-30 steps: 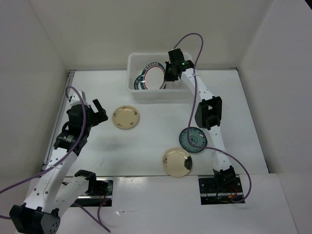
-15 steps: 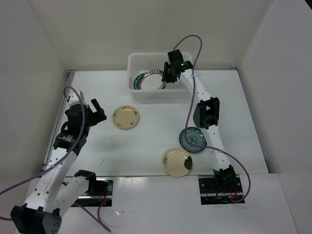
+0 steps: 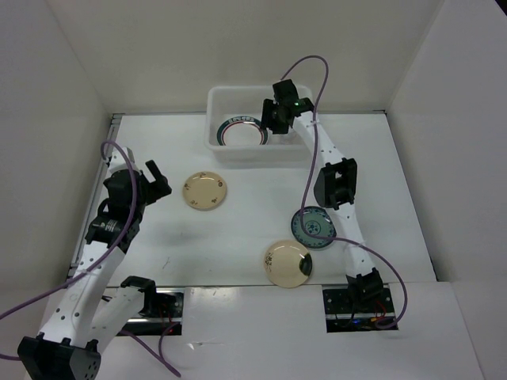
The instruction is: Place the mixed dishes into the plastic bin
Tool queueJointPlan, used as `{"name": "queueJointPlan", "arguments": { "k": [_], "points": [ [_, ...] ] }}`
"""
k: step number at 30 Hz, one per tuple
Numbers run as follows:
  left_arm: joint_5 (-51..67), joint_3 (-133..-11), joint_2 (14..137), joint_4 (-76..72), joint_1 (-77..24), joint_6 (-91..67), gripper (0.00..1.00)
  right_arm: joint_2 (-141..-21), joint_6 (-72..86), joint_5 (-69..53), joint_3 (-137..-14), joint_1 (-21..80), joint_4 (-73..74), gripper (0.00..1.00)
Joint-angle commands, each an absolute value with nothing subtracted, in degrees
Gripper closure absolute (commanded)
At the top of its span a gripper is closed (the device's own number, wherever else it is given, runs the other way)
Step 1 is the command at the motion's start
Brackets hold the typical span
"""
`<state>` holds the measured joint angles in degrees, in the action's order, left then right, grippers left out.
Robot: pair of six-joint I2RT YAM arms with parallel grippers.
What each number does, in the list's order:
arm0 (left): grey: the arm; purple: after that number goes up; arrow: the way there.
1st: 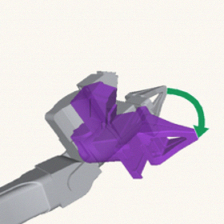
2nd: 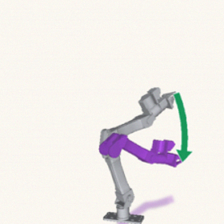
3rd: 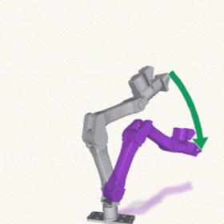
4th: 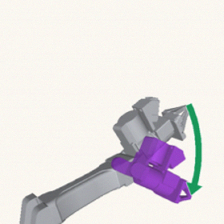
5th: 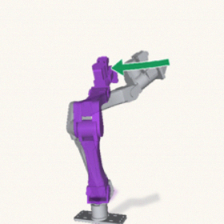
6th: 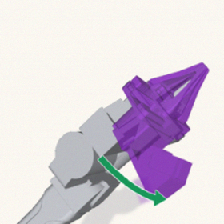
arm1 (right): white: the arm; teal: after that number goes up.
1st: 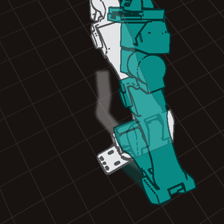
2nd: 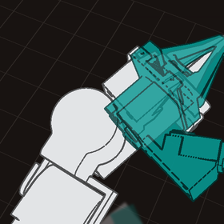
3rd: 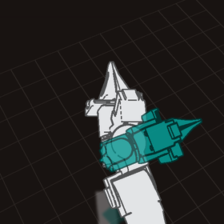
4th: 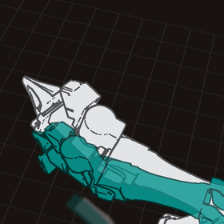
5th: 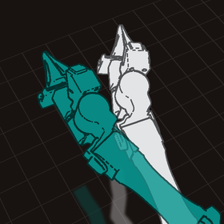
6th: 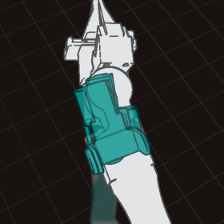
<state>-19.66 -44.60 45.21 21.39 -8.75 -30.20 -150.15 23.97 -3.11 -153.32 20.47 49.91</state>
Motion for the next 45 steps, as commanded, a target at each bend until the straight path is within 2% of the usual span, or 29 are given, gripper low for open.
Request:
{"name": "queueJointPlan", "arguments": {
  "k": [1,4,7,8,11,13,16,25,35,40,41,45],
  "points": [
    [-20.39,-44.56,44.47,19.42,-8.35,-29.88,0.00,-138.38,21.45,-5.27,-155.05,21.17,50.63,0.39],
    [-20.39,-44.56,44.47,19.42,-8.35,-29.88,0.00,-128.11,20.83,-6.50,-146.54,24.16,46.78,0.33],
    [-20.39,-44.56,44.47,19.42,-8.35,-29.88,0.00,-119.56,22.49,-7.03,-129.95,27.76,40.98,0.31],
    [-20.39,-44.56,44.47,19.42,-7.83,-29.88,0.00,-114.22,23.63,-8.77,-119.98,28.56,36.43,0.31],
    [-19.17,-44.56,45.09,19.42,-7.82,-29.88,0.00,-105.95,30.13,-11.59,-100.95,31.54,27.65,0.30],
    [-19.16,-44.56,45.61,19.42,-7.82,-29.88,0.00,-103.28,34.97,-12.47,-89.80,33.39,23.48,0.29],
    [-19.16,-44.56,46.14,18.90,-7.82,-29.88,0.00,-102.66,39.62,-14.14,-81.51,36.47,19.17,0.27],
    [-18.63,-44.56,49.74,18.90,-10.46,-29.88,0.00,-113.97,48.86,-18.62,-76.03,37.18,6.70,0.27],
    [-18.63,-44.56,50.80,18.90,-13.62,-29.88,0.00,-128.48,52.38,-20.74,-86.13,40.08,4.83,0.27],
    [-18.63,-44.56,50.80,18.90,-14.67,-29.88,0.00,-129.81,56.07,-16.79,-86.31,41.22,3.17,0.45],
    [-18.63,-44.56,50.80,18.90,-14.68,-29.88,0.00,-129.81,56.60,-16.09,-86.31,41.83,3.16,0.57],
    [-19.16,-44.56,50.27,18.90,-14.68,-29.88,0.00,-129.81,57.13,-14.24,-85.78,41.84,3.16,0.86]
  ]
}}
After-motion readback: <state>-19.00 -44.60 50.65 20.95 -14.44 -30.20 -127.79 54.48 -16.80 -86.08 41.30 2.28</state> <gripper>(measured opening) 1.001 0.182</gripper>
